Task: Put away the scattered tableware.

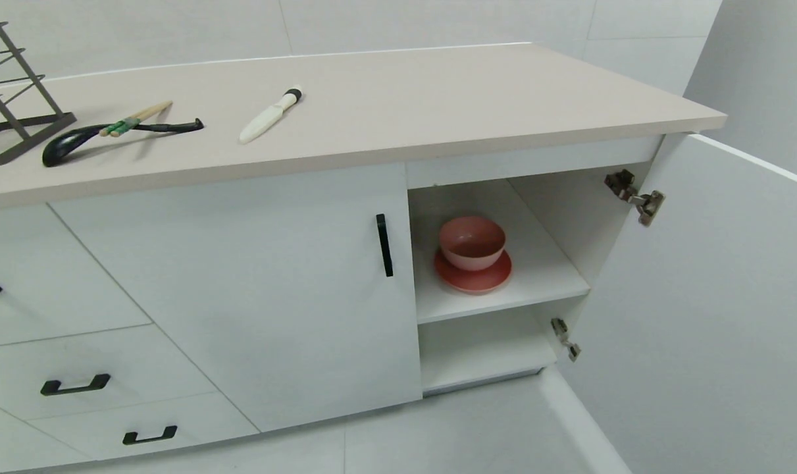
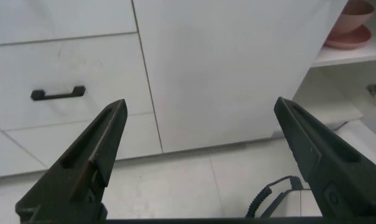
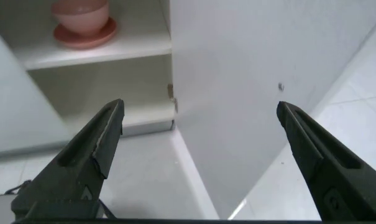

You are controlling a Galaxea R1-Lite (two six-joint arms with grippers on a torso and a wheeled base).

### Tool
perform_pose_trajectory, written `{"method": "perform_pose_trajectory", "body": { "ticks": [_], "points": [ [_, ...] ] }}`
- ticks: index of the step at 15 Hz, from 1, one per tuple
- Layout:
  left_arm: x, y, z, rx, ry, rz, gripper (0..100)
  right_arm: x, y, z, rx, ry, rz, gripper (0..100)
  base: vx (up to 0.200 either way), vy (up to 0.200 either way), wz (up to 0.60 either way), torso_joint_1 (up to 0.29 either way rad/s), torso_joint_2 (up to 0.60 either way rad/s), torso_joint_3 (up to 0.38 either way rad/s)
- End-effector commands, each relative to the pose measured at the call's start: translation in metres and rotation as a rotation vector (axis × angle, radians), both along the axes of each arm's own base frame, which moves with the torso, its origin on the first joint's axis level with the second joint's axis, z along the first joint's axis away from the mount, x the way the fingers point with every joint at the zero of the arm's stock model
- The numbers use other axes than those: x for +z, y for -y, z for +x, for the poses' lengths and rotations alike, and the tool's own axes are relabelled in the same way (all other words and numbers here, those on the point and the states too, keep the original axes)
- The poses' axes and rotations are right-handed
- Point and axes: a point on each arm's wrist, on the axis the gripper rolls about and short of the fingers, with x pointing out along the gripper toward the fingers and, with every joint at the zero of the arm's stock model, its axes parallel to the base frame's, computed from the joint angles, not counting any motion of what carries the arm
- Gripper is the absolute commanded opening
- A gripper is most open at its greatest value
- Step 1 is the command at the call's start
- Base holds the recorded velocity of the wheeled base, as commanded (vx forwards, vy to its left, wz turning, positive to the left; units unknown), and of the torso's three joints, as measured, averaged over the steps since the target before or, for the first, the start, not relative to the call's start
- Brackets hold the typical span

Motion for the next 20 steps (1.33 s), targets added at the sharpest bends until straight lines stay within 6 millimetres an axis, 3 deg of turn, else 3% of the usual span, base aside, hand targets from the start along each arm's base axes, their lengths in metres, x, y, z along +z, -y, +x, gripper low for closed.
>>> {"method": "perform_pose_trajectory", "body": {
  "ticks": [1,7,20],
  "points": [
    [0.0,0.0,0.0001,0.0,-0.001,0.0,100,-0.0024,-0.0001,0.0008,0.004,-0.017,0.001,100,-0.2,0.0,0.0,0.002,0.0,0.007],
    [0.0,0.0,0.0001,0.002,-0.001,0.002,100,-0.0024,0.0,0.0008,0.007,-0.017,0.001,100,-0.2,-0.167,0.0,0.006,0.0,0.004],
    [0.0,0.0,0.0001,0.002,-0.001,0.002,100,-0.0025,-0.0005,0.0007,0.03,-0.015,0.017,100,0.0,-0.2,0.0,0.002,0.0,0.002]
  ]
}}
